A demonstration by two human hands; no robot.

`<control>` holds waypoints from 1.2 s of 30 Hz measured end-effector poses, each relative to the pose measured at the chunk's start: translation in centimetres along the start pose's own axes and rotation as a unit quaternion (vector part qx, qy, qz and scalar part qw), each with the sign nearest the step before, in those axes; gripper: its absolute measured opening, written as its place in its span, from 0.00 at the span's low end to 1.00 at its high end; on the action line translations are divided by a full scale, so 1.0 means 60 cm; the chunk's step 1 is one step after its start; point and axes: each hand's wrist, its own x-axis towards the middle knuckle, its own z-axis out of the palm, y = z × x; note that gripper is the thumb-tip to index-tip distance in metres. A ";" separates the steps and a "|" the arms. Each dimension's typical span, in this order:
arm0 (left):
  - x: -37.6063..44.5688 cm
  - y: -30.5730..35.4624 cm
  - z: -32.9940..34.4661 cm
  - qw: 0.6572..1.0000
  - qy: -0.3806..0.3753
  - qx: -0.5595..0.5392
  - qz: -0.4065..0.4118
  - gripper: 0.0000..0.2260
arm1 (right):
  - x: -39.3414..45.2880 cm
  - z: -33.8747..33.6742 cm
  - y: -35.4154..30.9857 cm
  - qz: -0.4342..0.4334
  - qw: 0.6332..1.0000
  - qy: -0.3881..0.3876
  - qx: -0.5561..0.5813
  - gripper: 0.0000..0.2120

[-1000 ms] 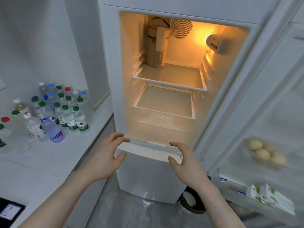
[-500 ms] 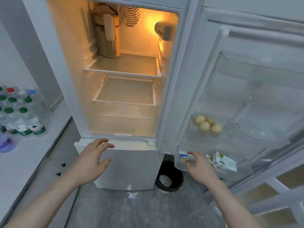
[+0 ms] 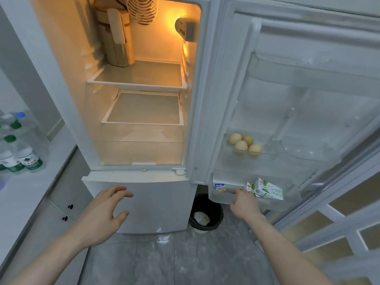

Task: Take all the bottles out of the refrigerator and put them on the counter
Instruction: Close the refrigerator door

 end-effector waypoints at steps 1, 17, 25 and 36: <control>-0.003 -0.004 -0.005 1.000 0.001 0.004 0.003 0.19 | -0.002 0.001 -0.005 -0.001 1.000 0.000 0.003 0.24; -0.048 -0.068 -0.064 0.997 0.000 0.017 0.072 0.20 | -0.099 0.034 -0.097 -0.007 0.998 -0.045 0.035 0.31; -0.104 -0.093 -0.090 0.996 -0.013 0.015 0.089 0.19 | -0.188 0.054 -0.176 -0.067 0.996 -0.036 0.046 0.34; -0.179 -0.123 -0.086 0.995 -0.031 0.003 0.090 0.20 | -0.345 0.175 -0.216 -0.063 0.994 -0.024 -0.090 0.40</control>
